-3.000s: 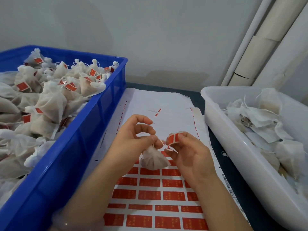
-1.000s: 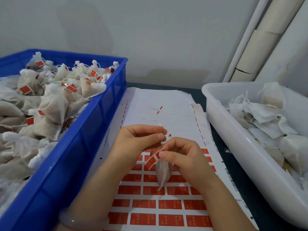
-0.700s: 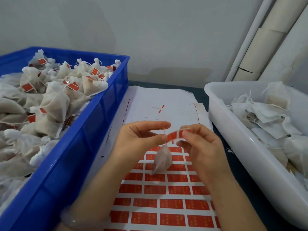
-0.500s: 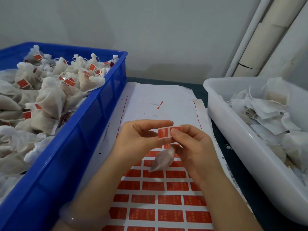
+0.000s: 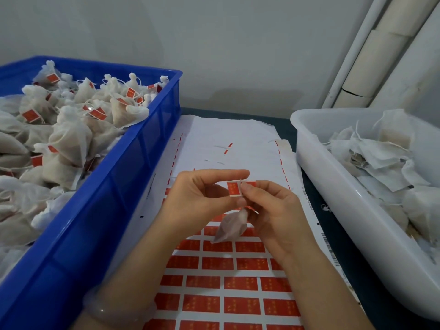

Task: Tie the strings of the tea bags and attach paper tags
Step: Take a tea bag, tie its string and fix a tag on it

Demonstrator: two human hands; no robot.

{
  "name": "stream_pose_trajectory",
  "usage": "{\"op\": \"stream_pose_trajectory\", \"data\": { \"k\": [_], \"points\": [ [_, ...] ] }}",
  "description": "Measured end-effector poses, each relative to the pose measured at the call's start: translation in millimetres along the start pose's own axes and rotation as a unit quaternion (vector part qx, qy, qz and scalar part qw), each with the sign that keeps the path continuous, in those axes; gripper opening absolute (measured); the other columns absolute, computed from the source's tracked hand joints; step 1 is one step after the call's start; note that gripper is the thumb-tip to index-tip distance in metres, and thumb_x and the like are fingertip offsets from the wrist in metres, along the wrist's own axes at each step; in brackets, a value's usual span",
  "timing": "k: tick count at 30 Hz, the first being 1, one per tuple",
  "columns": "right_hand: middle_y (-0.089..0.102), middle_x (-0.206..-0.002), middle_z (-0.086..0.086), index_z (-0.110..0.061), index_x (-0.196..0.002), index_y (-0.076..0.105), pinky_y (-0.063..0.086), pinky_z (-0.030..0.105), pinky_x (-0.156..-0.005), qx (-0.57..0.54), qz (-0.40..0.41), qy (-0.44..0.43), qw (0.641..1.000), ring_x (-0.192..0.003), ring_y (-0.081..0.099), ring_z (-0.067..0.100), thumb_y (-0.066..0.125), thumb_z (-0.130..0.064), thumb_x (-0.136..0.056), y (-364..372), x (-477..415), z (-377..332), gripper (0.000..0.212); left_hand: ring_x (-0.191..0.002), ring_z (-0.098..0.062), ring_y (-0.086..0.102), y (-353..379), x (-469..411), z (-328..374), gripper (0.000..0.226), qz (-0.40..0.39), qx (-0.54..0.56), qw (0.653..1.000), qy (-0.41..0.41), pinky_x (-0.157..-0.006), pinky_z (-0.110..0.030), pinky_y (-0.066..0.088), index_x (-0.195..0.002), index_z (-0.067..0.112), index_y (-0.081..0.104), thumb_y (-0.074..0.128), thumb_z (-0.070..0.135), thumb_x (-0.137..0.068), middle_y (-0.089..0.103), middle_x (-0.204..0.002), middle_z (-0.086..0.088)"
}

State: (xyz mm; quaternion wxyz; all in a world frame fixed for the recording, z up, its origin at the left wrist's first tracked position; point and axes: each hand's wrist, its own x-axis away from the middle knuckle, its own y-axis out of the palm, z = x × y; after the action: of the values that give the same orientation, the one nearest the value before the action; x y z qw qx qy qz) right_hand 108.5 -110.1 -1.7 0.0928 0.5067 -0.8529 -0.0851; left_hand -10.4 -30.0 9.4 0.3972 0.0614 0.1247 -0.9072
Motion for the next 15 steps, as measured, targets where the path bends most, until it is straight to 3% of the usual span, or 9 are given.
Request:
{"op": "stream_pose_trajectory", "data": {
  "k": [5, 8, 13, 15],
  "points": [
    [0.069, -0.068, 0.001, -0.023, -0.065, 0.073, 0.051, 0.031, -0.062, 0.026, 0.032, -0.030, 0.999, -0.064, 0.062, 0.013, 0.074, -0.024, -0.066, 2.4, 0.4, 1.4, 0.002, -0.078, -0.010, 0.071, -0.3, -0.3, -0.2, 0.037, 0.001, -0.004, 1.000, 0.007, -0.067, -0.020, 0.056, -0.097, 0.033, 0.069, 0.074, 0.006, -0.073, 0.073, -0.091, 0.014],
    [0.070, -0.072, 0.001, -0.026, -0.065, 0.071, 0.051, 0.028, -0.064, 0.058, 0.053, -0.058, 0.995, -0.068, 0.066, 0.014, 0.070, -0.017, -0.078, 2.5, -1.2, 5.0, 0.016, -0.075, -0.010, 0.071, -0.3, -0.2, -0.4, 0.037, 0.004, -0.009, 1.000, 0.011, -0.064, -0.018, 0.055, -0.098, 0.032, 0.069, 0.074, 0.005, -0.073, 0.073, -0.089, 0.013],
    [0.071, -0.073, 0.002, -0.028, -0.065, 0.069, 0.055, 0.034, -0.071, 0.064, 0.065, -0.090, 0.992, -0.073, 0.068, 0.019, 0.069, -0.017, -0.079, 5.1, 0.1, 5.8, 0.018, -0.070, -0.012, 0.071, 0.0, 0.4, -0.1, 0.036, 0.010, -0.005, 1.000, 0.014, -0.063, -0.018, 0.054, -0.100, 0.030, 0.069, 0.074, 0.007, -0.073, 0.074, -0.082, 0.009],
    [0.071, -0.072, 0.000, -0.026, -0.065, 0.068, 0.057, 0.030, -0.069, 0.078, 0.082, -0.111, 0.987, -0.072, 0.069, 0.018, 0.070, -0.017, -0.079, 6.5, 1.5, 6.7, 0.017, -0.069, -0.014, 0.070, 0.1, 0.6, 0.4, 0.034, 0.009, -0.002, 1.000, 0.019, -0.063, -0.018, 0.055, -0.100, 0.030, 0.069, 0.074, 0.010, -0.072, 0.074, -0.081, 0.007]
  ]
}}
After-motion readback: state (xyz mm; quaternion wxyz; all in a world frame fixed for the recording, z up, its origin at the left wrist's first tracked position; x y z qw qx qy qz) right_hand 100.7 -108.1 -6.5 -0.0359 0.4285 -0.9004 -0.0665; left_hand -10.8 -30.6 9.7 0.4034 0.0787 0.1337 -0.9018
